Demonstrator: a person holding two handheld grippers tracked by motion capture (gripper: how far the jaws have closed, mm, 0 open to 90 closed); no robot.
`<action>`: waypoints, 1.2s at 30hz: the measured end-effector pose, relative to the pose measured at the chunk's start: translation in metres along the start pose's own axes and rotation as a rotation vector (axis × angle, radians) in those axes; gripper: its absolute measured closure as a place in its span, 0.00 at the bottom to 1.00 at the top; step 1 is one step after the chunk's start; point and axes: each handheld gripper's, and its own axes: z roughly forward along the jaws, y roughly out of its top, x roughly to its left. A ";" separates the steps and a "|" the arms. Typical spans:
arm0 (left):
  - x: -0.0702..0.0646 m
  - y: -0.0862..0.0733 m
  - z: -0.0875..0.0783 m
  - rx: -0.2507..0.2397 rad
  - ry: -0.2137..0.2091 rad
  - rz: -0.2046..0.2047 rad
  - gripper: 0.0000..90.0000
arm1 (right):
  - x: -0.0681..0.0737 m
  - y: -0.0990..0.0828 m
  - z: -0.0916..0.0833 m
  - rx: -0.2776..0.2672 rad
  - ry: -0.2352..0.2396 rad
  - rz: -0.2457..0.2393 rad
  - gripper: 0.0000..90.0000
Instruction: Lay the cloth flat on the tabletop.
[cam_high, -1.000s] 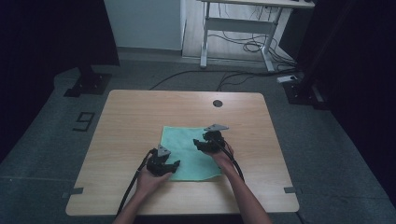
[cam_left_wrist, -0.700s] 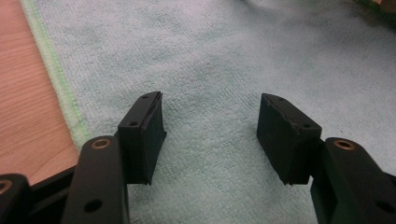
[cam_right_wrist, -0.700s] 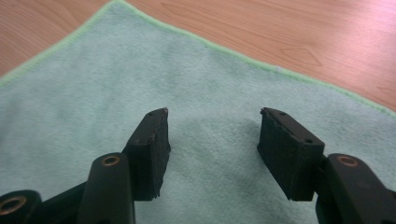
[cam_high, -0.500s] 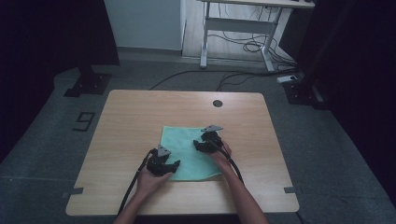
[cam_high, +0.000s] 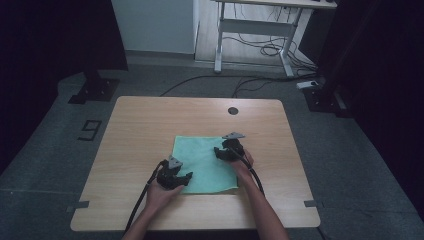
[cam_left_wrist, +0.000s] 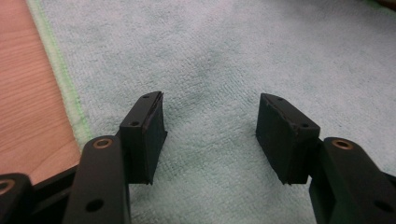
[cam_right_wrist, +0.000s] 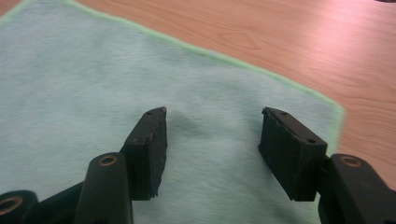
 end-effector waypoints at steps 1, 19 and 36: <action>0.000 0.000 0.000 -0.001 -0.002 -0.003 0.47 | -0.003 -0.001 0.000 0.000 -0.008 0.001 0.47; 0.013 0.014 -0.009 -0.058 -0.050 -0.023 0.47 | -0.017 0.003 -0.003 -0.008 -0.002 0.039 0.51; 0.063 0.073 0.062 0.041 0.037 -0.071 0.47 | -0.014 0.013 0.012 -0.006 0.012 0.041 0.50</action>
